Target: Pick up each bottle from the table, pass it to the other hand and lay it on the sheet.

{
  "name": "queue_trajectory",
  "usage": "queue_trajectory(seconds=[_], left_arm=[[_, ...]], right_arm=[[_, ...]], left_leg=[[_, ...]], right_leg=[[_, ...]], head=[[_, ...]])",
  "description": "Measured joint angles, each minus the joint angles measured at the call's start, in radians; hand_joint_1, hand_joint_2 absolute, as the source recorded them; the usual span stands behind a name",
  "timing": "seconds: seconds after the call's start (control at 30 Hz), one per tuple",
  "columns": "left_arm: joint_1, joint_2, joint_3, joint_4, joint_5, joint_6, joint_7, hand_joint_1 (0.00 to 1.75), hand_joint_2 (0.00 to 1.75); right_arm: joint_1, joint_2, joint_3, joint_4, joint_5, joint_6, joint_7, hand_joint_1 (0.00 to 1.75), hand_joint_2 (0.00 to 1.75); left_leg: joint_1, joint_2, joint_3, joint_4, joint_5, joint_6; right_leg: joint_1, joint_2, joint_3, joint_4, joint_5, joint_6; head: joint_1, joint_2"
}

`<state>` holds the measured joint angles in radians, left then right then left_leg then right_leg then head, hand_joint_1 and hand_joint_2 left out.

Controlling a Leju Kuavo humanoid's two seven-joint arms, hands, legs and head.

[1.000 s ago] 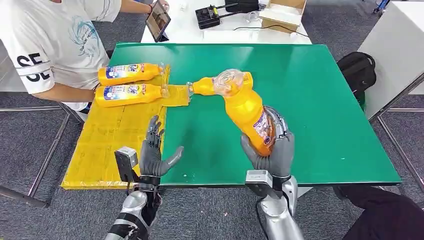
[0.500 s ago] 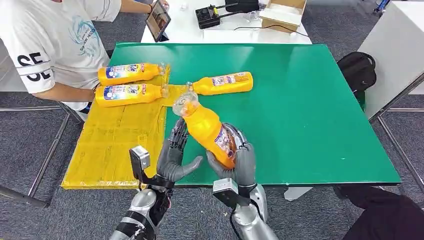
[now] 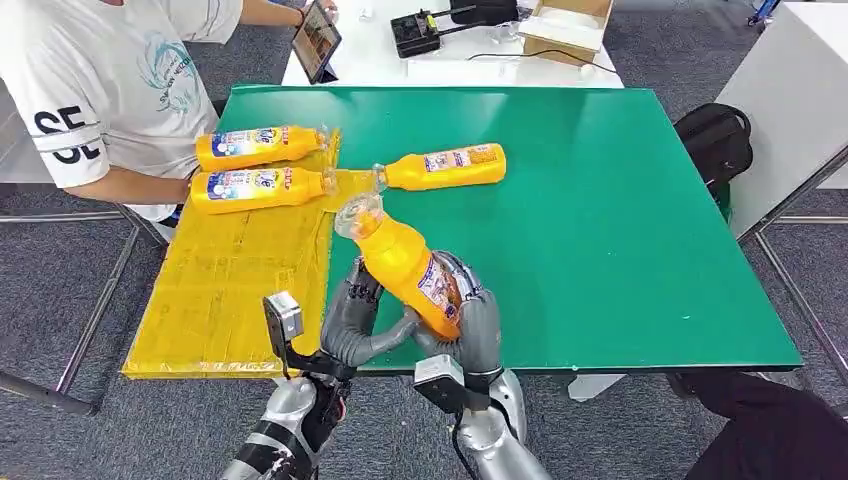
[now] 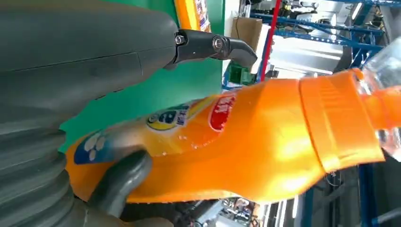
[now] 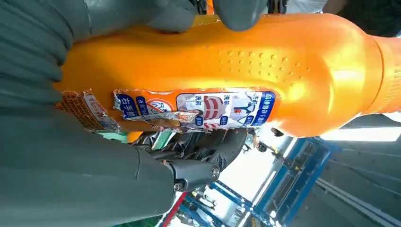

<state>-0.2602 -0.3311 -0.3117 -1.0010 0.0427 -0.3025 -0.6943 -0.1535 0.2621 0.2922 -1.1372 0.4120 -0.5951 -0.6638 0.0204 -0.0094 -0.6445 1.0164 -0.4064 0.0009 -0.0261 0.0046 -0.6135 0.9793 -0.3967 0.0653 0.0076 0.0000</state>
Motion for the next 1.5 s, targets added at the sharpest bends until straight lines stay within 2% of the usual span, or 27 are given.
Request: queue_trajectory(seconds=[0.3,0.6,1.33,1.37,1.4,1.5], left_arm=[[-0.007,0.000,-0.019,0.014,0.015,0.003,0.000,0.00,1.75],[-0.040,-0.002,-0.019,0.079,0.101,0.076,0.024,0.00,1.75],[-0.058,-0.002,0.009,0.124,0.161,0.094,0.030,0.00,1.75],[-0.058,-0.002,0.010,0.124,0.161,0.094,0.030,1.52,1.75],[-0.058,-0.002,0.010,0.124,0.161,0.094,0.030,1.75,1.75],[-0.058,-0.002,0.010,0.124,0.161,0.094,0.030,1.75,1.75]], right_arm=[[-0.057,0.036,0.003,0.121,0.046,0.024,0.000,1.75,1.75],[-0.109,0.075,0.084,0.274,0.063,0.021,0.000,1.75,1.75],[-0.170,0.077,0.175,0.393,0.004,0.013,0.000,1.75,1.75],[-0.171,0.077,0.176,0.395,0.004,0.013,0.000,1.75,1.75],[-0.172,0.077,0.177,0.396,0.004,0.013,0.000,1.75,1.75],[-0.175,0.077,0.179,0.400,0.002,0.013,0.000,1.75,1.75]], left_leg=[[0.000,0.001,0.000,0.000,0.000,0.000],[0.000,0.001,0.000,0.000,0.000,0.000],[0.000,0.001,0.000,0.000,0.000,0.000],[0.000,0.001,0.000,0.000,0.000,0.000],[0.000,0.001,0.000,0.000,0.000,0.000],[0.000,0.001,0.000,0.000,0.000,0.000]], right_leg=[[0.000,0.000,0.000,0.000,0.000,0.000],[0.000,0.001,-0.001,0.000,0.000,0.000],[0.000,0.001,-0.001,0.000,0.000,0.000],[0.000,0.001,-0.001,0.000,0.000,0.000],[0.000,0.001,-0.001,0.000,0.000,0.000],[0.000,0.001,-0.001,0.000,0.000,0.000]], head=[[0.000,0.000],[0.000,0.000],[0.000,0.000],[0.000,0.000],[0.000,0.000],[0.000,0.000]])
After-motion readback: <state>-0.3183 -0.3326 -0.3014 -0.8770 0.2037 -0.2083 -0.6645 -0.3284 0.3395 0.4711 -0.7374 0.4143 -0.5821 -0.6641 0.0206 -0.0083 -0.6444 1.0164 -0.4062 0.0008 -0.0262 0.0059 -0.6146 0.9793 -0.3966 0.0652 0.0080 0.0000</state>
